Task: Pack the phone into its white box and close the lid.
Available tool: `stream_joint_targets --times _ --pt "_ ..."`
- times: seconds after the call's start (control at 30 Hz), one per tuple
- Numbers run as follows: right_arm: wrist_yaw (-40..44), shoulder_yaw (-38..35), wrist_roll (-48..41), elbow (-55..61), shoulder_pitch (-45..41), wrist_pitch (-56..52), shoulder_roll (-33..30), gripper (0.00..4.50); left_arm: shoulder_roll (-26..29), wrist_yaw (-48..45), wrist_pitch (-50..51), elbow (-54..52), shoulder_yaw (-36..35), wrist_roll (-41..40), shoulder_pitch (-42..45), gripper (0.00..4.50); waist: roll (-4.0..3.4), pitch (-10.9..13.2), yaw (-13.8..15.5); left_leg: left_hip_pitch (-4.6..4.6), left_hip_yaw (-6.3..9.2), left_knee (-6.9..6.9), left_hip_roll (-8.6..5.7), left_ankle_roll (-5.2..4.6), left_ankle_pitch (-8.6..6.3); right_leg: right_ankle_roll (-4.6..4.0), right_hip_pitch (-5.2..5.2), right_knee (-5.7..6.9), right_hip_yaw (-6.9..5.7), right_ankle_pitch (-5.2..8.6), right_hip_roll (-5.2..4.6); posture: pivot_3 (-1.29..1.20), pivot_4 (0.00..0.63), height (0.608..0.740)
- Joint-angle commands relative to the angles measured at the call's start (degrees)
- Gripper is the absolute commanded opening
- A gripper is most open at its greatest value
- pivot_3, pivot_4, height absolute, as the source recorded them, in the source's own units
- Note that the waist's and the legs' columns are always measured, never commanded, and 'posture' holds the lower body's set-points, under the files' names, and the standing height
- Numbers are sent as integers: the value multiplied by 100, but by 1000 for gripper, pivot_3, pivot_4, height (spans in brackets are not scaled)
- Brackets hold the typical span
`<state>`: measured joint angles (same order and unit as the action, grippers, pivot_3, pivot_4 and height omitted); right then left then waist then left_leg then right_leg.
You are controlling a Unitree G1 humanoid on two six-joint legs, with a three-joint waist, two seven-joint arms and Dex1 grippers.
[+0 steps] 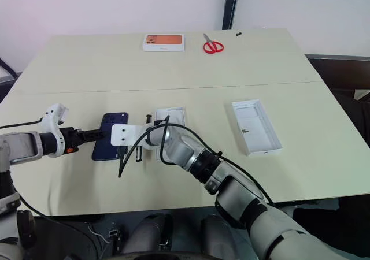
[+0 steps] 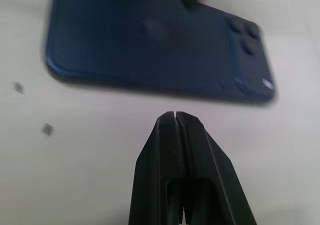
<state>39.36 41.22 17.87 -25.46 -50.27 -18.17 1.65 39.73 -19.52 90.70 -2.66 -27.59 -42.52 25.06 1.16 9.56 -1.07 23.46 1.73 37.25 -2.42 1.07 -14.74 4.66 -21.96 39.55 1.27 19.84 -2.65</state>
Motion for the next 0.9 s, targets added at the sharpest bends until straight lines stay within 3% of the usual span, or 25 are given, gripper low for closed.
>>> stream_joint_targets --times 0.03,0.47,0.73,0.9 --pt "-41 -46 104 -177 -225 188 229 58 -238 87 180 108 353 -356 -154 4500 0 -2 14 0 0 1 0 0 0 0 1 0 0 0 -1 0 150 740" --pt "-96 -254 184 -482 -174 385 394 58 -717 629 180 -183 291 -1482 -306 4500 -12 -24 25 -3 1 1 -1 0 0 0 5 0 -1 0 -2 0 150 740" --pt "-34 -338 272 -353 -61 374 296 58 -762 923 180 236 -155 -1767 -9 4500 -11 -26 47 -5 4 2 -3 0 0 0 10 -2 -3 0 -3 0 150 740" --pt "-31 -324 319 -369 -5 391 306 58 -766 1063 180 227 -10 -2065 -57 4500 -11 -27 32 -5 6 2 -5 0 0 0 11 -2 -4 0 -4 0 150 740"
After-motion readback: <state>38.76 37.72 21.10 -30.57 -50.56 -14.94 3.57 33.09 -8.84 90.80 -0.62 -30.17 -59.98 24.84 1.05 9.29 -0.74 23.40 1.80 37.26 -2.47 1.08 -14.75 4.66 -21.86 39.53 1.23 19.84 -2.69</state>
